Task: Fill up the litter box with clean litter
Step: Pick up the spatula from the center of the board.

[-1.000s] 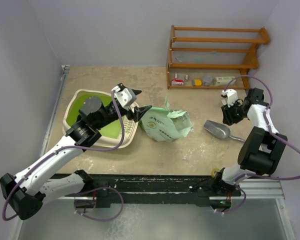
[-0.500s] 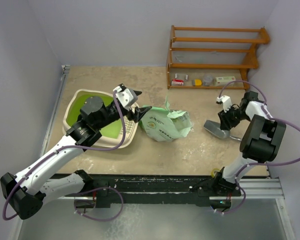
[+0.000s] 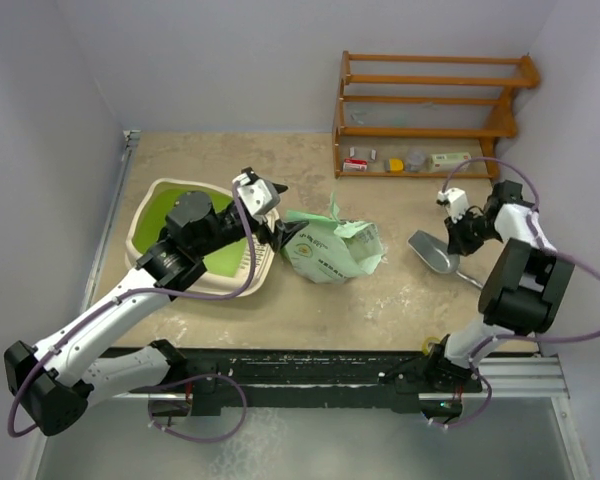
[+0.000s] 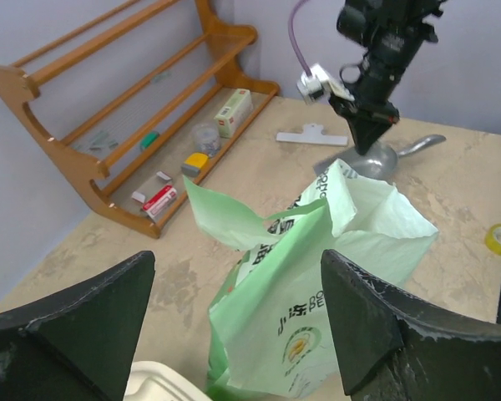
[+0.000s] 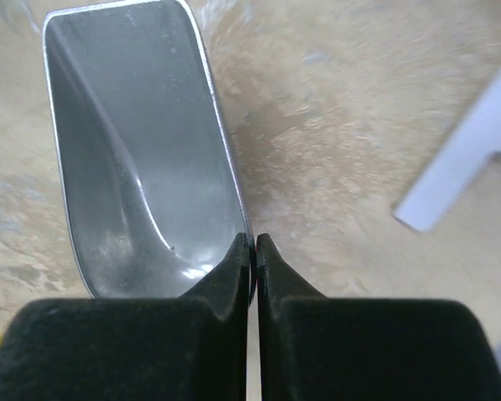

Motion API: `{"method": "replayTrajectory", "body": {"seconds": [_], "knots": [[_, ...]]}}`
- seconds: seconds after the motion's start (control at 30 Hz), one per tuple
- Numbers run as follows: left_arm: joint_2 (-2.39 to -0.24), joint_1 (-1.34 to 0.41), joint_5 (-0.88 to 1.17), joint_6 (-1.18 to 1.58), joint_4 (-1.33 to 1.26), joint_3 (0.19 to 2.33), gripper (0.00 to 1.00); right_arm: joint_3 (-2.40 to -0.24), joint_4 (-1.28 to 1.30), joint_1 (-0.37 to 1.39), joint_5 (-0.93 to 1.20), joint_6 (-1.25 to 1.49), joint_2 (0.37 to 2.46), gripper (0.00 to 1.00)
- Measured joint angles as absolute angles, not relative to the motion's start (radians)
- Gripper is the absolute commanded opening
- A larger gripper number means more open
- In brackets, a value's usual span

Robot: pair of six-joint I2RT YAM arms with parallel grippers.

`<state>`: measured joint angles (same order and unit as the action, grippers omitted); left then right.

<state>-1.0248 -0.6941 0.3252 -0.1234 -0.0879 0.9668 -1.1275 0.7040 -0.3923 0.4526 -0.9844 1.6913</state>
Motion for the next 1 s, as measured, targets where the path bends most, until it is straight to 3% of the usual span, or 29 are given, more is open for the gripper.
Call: {"method": "replayTrajectory", "body": {"seconds": [0.17,0.23,0.3,0.47,0.67,1.0], "knots": [[-1.055,-0.687,0.373,-0.104,-0.081,0.967,0.77,-1.159,0.691,-0.392,0.5,-0.847,1.461,0.0],[-1.058,-0.68,0.392,-0.088,-0.078,0.969,0.66,-1.219,0.702,-0.385,0.526,-0.805,1.364,0.0],[-1.061,-0.669,0.416,-0.068,-0.076,0.98,0.62,-1.285,0.702,-0.356,0.529,-0.781,1.283,0.0],[-1.135,-0.641,0.466,-0.019,-0.019,1.111,0.62,-1.41,0.731,-0.131,0.505,-0.748,1.124,0.0],[-1.277,-0.64,0.51,0.029,0.08,1.349,0.64,-1.574,0.825,0.015,0.511,-0.704,1.102,0.0],[-1.336,-0.678,0.529,0.07,0.167,1.486,0.64,-1.665,0.953,0.247,0.443,-0.686,1.157,0.0]]}}
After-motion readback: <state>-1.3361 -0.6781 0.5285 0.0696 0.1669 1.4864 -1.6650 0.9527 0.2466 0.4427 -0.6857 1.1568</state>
